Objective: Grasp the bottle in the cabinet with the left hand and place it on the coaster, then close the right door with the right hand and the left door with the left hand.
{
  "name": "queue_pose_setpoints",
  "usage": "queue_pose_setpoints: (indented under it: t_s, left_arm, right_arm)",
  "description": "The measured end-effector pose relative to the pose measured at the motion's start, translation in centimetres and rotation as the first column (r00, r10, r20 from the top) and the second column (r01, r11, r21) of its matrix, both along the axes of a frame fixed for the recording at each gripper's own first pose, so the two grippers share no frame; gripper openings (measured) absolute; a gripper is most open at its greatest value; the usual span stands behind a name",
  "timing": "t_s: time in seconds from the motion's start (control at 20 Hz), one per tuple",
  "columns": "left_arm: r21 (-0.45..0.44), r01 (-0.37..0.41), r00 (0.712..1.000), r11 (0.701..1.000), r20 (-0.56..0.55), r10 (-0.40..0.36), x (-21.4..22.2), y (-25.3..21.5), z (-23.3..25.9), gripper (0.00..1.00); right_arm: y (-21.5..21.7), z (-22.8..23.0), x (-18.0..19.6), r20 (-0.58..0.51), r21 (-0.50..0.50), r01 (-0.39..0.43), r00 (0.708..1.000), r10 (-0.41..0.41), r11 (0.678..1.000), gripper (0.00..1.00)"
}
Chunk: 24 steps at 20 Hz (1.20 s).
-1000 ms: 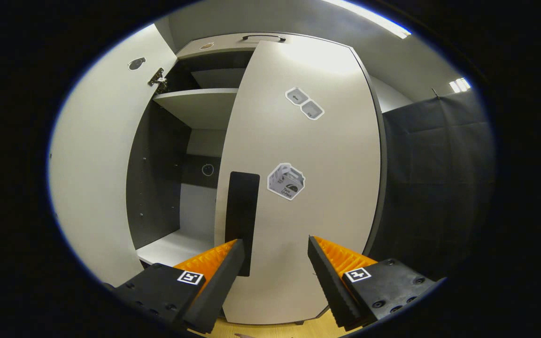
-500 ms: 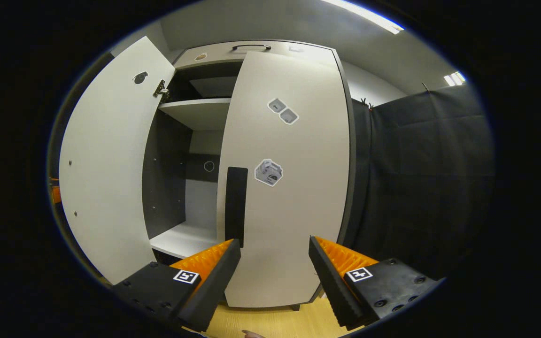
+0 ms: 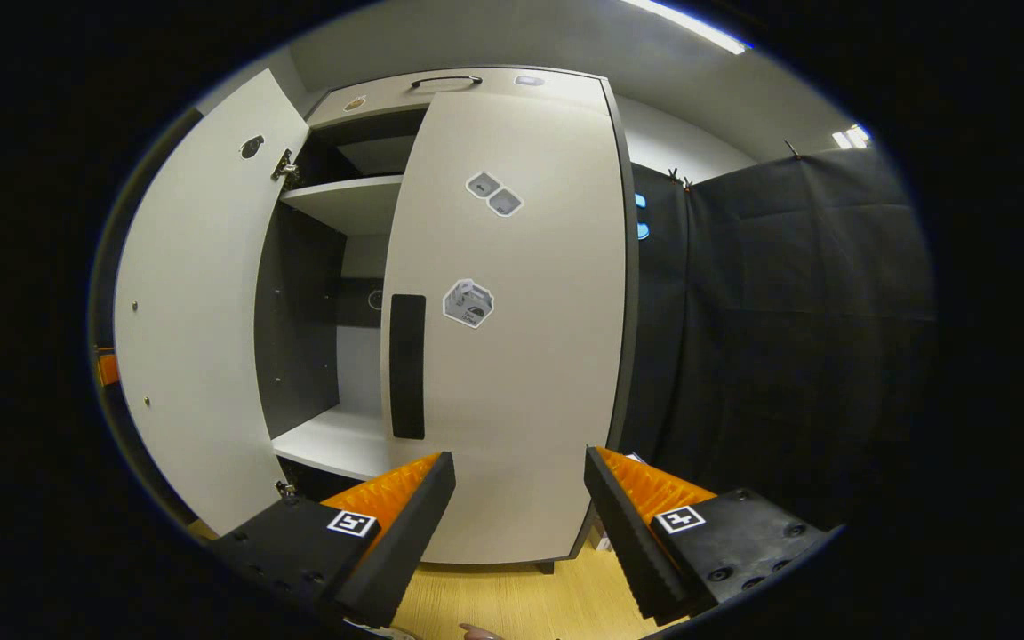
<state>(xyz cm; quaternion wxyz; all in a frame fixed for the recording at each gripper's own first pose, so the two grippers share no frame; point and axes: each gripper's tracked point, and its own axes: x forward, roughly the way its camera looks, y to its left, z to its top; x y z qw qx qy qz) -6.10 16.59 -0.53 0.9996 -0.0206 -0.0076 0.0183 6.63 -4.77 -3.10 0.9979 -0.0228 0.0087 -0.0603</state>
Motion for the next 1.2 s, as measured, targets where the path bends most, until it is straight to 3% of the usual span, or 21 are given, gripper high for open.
queue_pose_setpoints:
  t_s: [0.2, 0.25, 0.3, 0.5, 0.65, 0.8, 1.0, 1.2]
  left_arm:
    - [0.034, 0.051, 0.999, 0.998, 0.009, -0.052, 1.3, -3.6, 0.5, 0.87]
    - [0.03, 0.061, 0.998, 0.998, 0.01, -0.061, 1.7, -4.7, 0.4, 0.82]
    - [0.017, 0.062, 0.998, 0.998, 0.014, -0.062, 2.2, -5.4, 0.5, 0.87]
    - [0.004, 0.106, 0.994, 0.994, 0.025, -0.106, 4.3, -9.9, 0.8, 0.87]
    - [0.045, 0.163, 0.985, 0.986, 0.046, -0.165, 6.3, -14.2, 1.4, 0.9]
    - [0.105, 0.119, 0.991, 0.987, 0.055, -0.125, 8.2, -15.6, 1.7, 0.88]
    - [0.077, 0.094, 0.994, 0.993, 0.049, -0.098, 9.4, -16.8, 1.2, 0.88]
    - [0.113, 0.066, 0.996, 0.991, 0.051, -0.072, 10.9, -17.6, 1.4, 0.88]
  right_arm:
    - [-0.7, 1.0, -0.1, 0.024, 0.03, -0.015, 1.0, 0.014, 0.999, 0.98]
    - [-1.1, 1.2, -0.2, 0.031, 0.023, -0.013, 0.999, 0.012, 1.0, 0.97]
    - [-1.7, 1.3, -0.2, 0.039, 0.005, -0.006, 0.999, 0.006, 1.0, 0.98]
    - [-3.4, 1.3, -0.7, 0.047, -0.06, -0.008, 0.999, 0.011, 0.998, 0.98]
    - [-4.0, 1.6, -0.8, 0.058, -0.067, -0.02, 0.998, 0.024, 0.998, 0.97]
    - [-5.0, 1.9, -1.0, 0.065, -0.063, -0.022, 0.998, 0.026, 0.998, 0.98]
    - [-6.0, 1.8, -1.0, 0.06, -0.053, -0.032, 0.998, 0.035, 0.998, 0.97]
    - [-6.1, 1.9, -0.9, 0.059, -0.036, -0.057, 0.997, 0.059, 0.998, 0.98]
